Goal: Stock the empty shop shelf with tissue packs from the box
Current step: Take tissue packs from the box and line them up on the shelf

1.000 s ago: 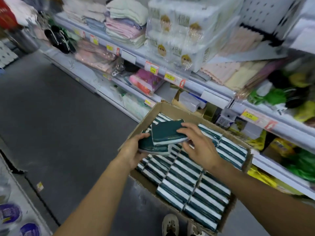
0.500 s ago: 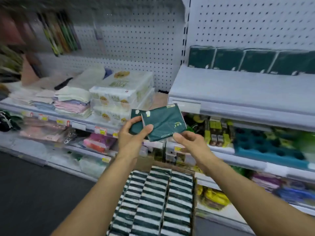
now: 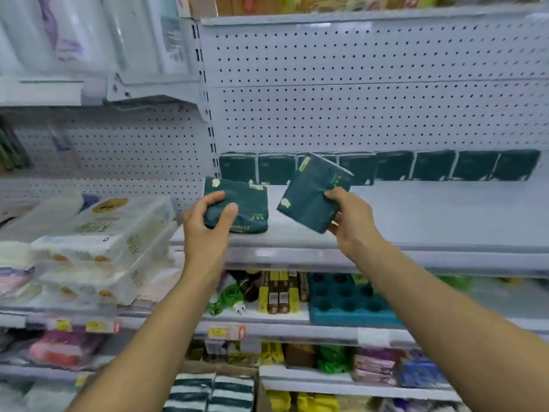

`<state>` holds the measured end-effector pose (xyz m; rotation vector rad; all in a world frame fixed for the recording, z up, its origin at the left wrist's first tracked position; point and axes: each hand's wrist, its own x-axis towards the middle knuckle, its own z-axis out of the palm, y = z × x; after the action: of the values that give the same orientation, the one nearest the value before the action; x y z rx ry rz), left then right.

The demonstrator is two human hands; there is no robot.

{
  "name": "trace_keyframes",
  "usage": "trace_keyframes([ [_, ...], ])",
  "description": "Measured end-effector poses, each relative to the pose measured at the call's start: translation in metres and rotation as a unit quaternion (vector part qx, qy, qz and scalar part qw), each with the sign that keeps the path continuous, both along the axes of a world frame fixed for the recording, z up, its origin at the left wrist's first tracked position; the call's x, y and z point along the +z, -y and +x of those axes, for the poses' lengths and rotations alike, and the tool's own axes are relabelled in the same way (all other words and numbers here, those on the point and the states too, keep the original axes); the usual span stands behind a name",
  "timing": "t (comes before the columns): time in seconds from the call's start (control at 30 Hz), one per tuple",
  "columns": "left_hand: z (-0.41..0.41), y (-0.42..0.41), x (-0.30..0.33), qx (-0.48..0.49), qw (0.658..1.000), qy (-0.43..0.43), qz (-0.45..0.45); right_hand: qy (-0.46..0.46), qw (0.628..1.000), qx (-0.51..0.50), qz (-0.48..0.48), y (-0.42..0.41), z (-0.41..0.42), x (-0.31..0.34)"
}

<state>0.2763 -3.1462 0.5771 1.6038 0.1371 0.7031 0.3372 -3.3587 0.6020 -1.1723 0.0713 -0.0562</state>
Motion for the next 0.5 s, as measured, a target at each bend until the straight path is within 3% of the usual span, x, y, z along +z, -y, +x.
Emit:
trace_keyframes([
  [0.07, 0.021, 0.034, 0.003, -0.006, 1.000, 0.007, -0.005, 0.064, 0.988, -0.046, -0.133, 0.053, 0.023, 0.017],
  [0.13, 0.044, 0.071, 0.002, -0.004, 1.000, 0.008, -0.004, 0.135, 0.940, -0.057, -0.307, 0.108, 0.049, 0.029],
  [0.27, 0.083, 0.141, -0.001, -0.010, 1.000, -0.007, -0.023, 0.159, 0.752, -0.028, -0.639, 0.201, 0.100, 0.041],
  [0.37, 0.106, 0.179, -0.002, -0.010, 0.999, -0.008, -0.040, 0.136, 0.662, 0.000, -0.737, 0.239, 0.131, 0.040],
  [0.5, 0.127, 0.210, 0.000, -0.011, 0.999, -0.012, -0.046, 0.147, 0.614, 0.020, -0.775, 0.263, 0.152, 0.019],
])
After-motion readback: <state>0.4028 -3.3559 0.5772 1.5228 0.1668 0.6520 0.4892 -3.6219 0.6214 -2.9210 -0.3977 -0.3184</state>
